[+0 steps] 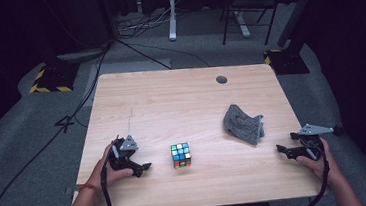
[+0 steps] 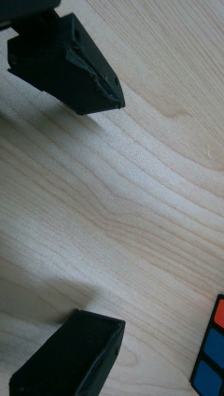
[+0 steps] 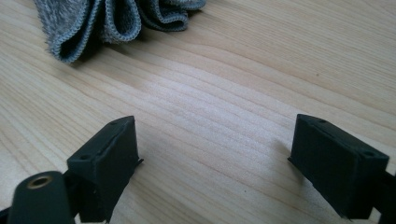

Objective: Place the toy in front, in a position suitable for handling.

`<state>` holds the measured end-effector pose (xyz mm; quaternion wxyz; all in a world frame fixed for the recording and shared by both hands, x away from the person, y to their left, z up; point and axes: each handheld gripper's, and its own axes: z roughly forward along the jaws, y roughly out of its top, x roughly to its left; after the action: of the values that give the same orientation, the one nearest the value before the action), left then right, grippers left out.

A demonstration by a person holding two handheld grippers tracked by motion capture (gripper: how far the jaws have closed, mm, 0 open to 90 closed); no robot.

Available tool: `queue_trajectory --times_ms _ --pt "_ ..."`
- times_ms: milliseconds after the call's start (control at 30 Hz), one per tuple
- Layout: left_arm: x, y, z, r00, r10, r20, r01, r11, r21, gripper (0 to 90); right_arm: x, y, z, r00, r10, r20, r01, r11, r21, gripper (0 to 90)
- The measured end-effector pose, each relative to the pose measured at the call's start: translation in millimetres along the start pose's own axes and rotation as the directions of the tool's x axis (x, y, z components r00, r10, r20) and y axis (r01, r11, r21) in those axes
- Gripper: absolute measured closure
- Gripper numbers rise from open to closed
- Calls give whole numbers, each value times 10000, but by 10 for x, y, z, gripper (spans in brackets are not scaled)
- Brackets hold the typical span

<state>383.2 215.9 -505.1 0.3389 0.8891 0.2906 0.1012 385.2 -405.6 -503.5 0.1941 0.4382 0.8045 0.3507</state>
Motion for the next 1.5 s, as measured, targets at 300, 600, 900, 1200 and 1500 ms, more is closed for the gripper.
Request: queue_trajectory --times_ms 300,600,900,1200,1500 --pt "-174 -10 -6 9994 269 233 -270 9996 24 1 3 2 1 10000 11 26 -11 10000 9 147" --pt "-363 22 29 9982 455 380 -455 9990 -15 4 -8 35 5 9996 -245 -143 247 9996 164 172" --pt "-435 93 92 9947 775 675 -775 9970 -29 4 153 351 -147 9934 -1107 -313 1085 9920 -651 280" --pt "-485 146 143 9918 929 874 -928 9957 -46 1 498 916 -55 9613 -2575 -976 2488 9641 -925 309" --pt "-504 195 184 9898 1037 973 -1037 9946 -51 1 639 1170 263 9461 -2961 -1311 2901 9549 -636 331"
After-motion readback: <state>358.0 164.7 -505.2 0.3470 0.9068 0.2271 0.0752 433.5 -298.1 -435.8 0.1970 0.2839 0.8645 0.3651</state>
